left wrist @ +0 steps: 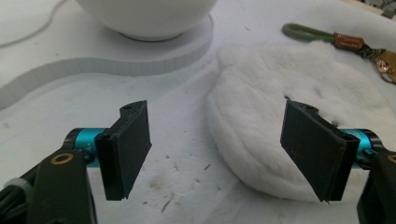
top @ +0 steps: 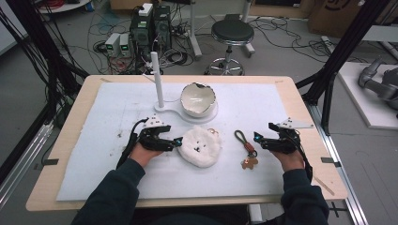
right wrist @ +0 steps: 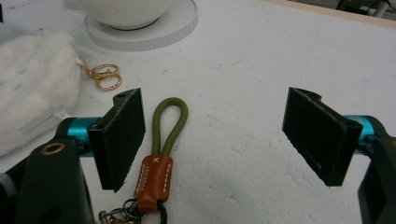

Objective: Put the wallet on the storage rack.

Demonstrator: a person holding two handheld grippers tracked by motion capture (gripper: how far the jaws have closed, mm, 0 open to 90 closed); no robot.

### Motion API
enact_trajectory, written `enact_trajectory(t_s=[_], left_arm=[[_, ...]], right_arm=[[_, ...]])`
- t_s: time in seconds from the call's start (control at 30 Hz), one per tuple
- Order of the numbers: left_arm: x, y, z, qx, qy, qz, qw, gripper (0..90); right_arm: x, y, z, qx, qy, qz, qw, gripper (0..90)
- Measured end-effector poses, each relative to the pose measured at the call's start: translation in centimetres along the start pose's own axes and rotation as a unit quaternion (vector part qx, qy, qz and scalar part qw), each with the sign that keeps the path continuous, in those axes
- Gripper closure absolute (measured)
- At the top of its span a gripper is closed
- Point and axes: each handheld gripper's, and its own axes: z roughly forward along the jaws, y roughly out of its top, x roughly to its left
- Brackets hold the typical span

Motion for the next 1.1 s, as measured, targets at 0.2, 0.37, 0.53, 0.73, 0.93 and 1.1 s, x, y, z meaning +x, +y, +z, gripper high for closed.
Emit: enact_trajectory(t_s=[0.2, 0.37, 0.53, 0.73, 0.93, 1.1], left_arm=[[-0.3, 0.0, 0.7, 0.025, -0.009, -0.012, 0.9996, 31.5], [-0.7, -0.4, 1.9, 0.050, -0.018, -0.012, 0.9985, 35.9], [-1.0, -0.5, 2.0, 0.055, -0.046, -0.011, 0.9974, 59.6], [-1.2, -0.2, 1.2, 0.017, -0.049, -0.006, 0.9987, 79.5], [-1.6, 0.5, -0.1, -0.060, -0.055, 0.004, 0.9967, 81.5], [-2.0, 0.8, -0.7, -0.093, -0.056, 0.022, 0.9938, 82.1]], right_arm=[[0.7, 0.1, 0.1, 0.002, 0.010, -0.006, 0.9999, 21.7], [1.1, 0.3, 0.6, 0.003, 0.023, -0.005, 0.9997, 21.7], [1.8, 0.6, 1.0, 0.002, 0.045, -0.006, 0.9990, 21.7], [2.9, 0.9, 1.7, 0.008, 0.073, -0.010, 0.9972, 22.2], [4.4, 1.1, 3.0, 0.019, 0.115, -0.013, 0.9931, 24.9], [6.7, 1.4, 4.7, 0.048, 0.161, -0.036, 0.9851, 24.9]])
